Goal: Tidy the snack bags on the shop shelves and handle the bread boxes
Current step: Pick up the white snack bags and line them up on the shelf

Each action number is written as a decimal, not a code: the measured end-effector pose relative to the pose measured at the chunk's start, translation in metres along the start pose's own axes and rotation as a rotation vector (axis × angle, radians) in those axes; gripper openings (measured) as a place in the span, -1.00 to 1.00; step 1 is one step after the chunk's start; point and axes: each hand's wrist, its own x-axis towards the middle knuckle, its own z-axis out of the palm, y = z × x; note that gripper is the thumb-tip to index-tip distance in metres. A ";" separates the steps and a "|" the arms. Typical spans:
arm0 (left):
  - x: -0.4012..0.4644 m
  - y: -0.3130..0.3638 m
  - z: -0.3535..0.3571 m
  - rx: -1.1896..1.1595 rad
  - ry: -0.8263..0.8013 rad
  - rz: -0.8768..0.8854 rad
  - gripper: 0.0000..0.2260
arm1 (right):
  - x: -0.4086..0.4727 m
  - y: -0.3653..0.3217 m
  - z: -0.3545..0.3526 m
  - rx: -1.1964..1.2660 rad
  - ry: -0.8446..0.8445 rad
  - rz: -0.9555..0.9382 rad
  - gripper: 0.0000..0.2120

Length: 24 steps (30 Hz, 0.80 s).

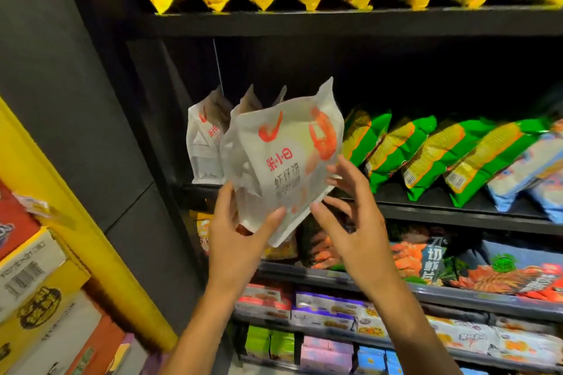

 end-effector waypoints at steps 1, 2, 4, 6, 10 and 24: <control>0.001 0.001 0.008 0.030 0.011 0.038 -0.33 | 0.004 -0.003 0.004 0.009 -0.056 0.005 -0.21; 0.002 0.000 0.015 0.059 0.015 0.060 -0.33 | 0.009 -0.004 0.007 0.007 -0.100 0.012 -0.13; 0.007 -0.007 0.026 0.090 0.013 0.065 -0.32 | 0.021 -0.004 0.011 0.008 -0.147 0.021 -0.02; 0.014 -0.019 0.036 0.123 -0.013 0.071 -0.27 | 0.033 0.001 0.013 -0.004 -0.162 0.015 0.01; 0.028 -0.033 0.054 0.225 -0.110 0.159 -0.22 | 0.064 0.032 0.014 -0.014 -0.074 0.014 -0.11; 0.058 -0.100 0.053 0.412 -0.519 0.080 -0.14 | 0.089 0.109 0.022 -0.330 -0.082 0.018 -0.29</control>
